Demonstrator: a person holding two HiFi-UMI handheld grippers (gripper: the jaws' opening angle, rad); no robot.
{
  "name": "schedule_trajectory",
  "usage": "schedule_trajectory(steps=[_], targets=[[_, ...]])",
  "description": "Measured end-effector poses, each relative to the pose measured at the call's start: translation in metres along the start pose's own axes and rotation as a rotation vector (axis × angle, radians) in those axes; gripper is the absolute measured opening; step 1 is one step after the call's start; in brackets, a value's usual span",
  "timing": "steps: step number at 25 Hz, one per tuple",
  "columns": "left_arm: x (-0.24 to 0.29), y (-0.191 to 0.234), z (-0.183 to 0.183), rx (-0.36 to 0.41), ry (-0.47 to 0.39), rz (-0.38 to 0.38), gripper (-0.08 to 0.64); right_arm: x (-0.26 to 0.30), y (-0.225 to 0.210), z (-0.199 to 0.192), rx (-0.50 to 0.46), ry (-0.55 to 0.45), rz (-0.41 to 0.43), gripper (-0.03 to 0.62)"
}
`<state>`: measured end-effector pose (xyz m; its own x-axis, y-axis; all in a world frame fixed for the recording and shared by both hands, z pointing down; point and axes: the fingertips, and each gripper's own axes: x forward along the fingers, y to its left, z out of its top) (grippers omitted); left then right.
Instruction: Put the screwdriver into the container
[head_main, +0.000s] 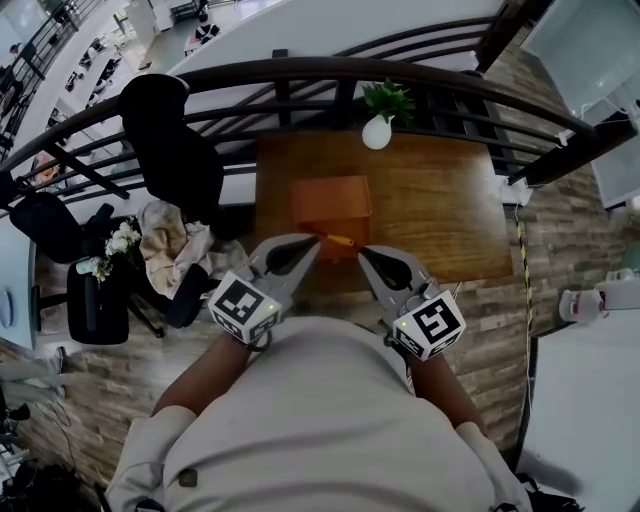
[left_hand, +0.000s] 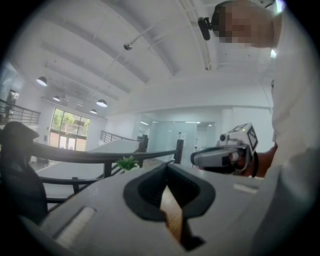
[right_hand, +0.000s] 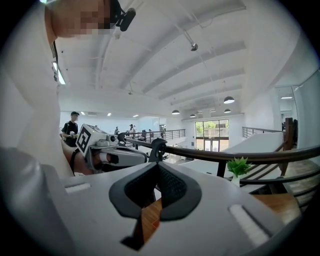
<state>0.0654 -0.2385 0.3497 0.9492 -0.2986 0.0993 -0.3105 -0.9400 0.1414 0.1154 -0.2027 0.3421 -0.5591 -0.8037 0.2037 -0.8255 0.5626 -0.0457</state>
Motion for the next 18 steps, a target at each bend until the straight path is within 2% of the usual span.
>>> schedule_trajectory(steps=[18], targets=[[0.009, -0.128, -0.032, -0.035, 0.014, 0.134, 0.004, -0.14, 0.015, -0.051, 0.048, 0.014, 0.085, 0.008]])
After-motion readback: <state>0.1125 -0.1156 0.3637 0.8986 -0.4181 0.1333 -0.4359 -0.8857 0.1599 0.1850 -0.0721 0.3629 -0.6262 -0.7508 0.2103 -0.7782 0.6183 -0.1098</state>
